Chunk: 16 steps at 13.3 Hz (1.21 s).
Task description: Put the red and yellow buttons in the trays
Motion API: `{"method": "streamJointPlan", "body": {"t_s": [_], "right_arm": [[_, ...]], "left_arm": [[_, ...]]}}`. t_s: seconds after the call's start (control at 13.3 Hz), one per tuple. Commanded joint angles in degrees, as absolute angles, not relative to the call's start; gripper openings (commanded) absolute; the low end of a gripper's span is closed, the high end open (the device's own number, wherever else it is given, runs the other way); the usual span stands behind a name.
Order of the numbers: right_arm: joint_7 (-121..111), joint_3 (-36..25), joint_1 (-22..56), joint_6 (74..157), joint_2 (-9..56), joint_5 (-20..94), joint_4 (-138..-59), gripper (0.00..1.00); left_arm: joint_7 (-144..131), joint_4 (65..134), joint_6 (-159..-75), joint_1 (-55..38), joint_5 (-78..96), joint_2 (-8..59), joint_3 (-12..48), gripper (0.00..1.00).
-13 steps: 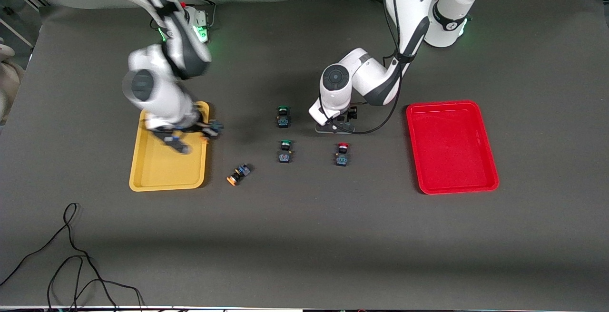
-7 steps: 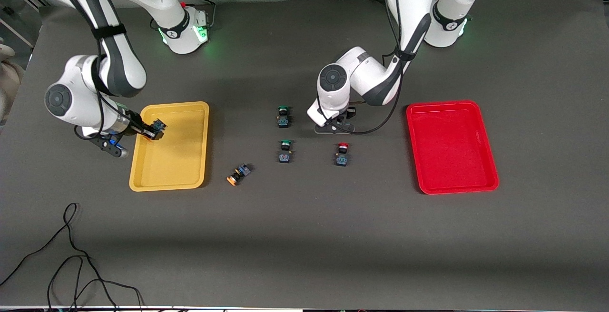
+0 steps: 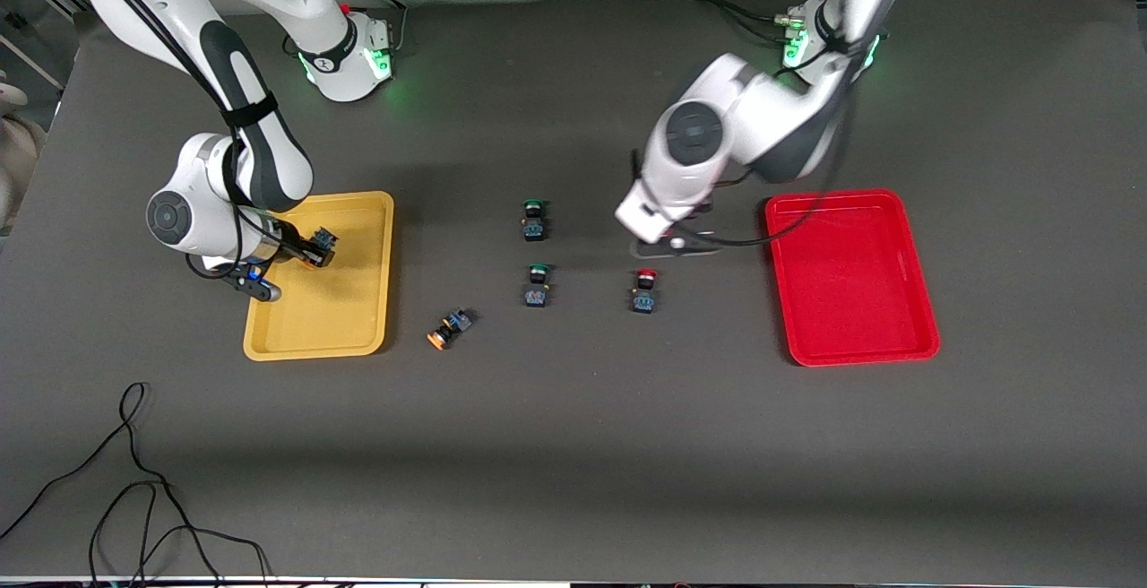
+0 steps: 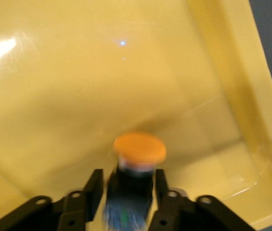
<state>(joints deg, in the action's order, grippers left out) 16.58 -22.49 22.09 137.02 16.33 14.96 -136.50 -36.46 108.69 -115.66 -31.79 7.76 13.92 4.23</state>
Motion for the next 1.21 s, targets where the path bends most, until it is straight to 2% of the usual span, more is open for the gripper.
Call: {"method": "streamJointPlan", "body": {"t_s": [0.0, 0.15, 0.3, 0.53, 0.75, 0.83, 0.9, 0.98, 1.13], "right_arm": [[15.55, -22.24, 22.41, 136.85, 15.3, 16.7, -135.97, 1.0], [18.35, -21.19, 22.59, 134.31, 13.54, 16.79, -132.3, 1.0], [25.53, -16.89, 22.59, 128.18, 14.67, 16.79, -122.05, 1.0], [34.87, -10.3, 22.85, 126.91, 22.38, 16.79, -108.85, 1.0], [43.38, -4.94, 23.29, 129.01, 32.93, 16.7, -97.94, 1.0], [47.07, -3.62, 23.38, 130.24, 35.05, 16.44, -96.43, 1.0], [49.02, -2.91, 23.73, 131.56, 36.11, 15.91, -96.16, 1.0], [48.87, -2.9, 23.64, 131.83, 36.65, 15.91, -96.5, 1.0], [48.95, -2.9, 23.55, 131.92, 37.96, 15.91, -96.85, 1.0]], "left_arm": [[-27.97, 112.67, -108.31, -22.18, 9.32, 5.99, 4.31, 0.0], [-21.3, 114.77, -106.44, -15.33, 4.61, 5.89, 4.13, 0.0], [-16.11, 118.46, -111.24, -10.04, 0.19, 8.07, 4.13, 0.0], [-14.94, 121.9, -127.39, -6.86, -2.11, 16.4, 4.13, 0.0], [-15.12, 121.9, -135.6, -6.86, -3.16, 23.1, 4.04, 0.0], [-15.12, 121.73, -136.4, -6.94, -4.9, 24.25, 4.04, 0.14], [-15.03, 121.38, -135.8, -6.77, -6.66, 24.52, 4.13, 0.66], [-15.03, 121.12, -135.09, -6.68, -6.77, 23.65, 4.04, 0.99], [-14.86, 117.88, -126.88, -6.33, -6.77, 21.28, 4.13, 1.0]]}}
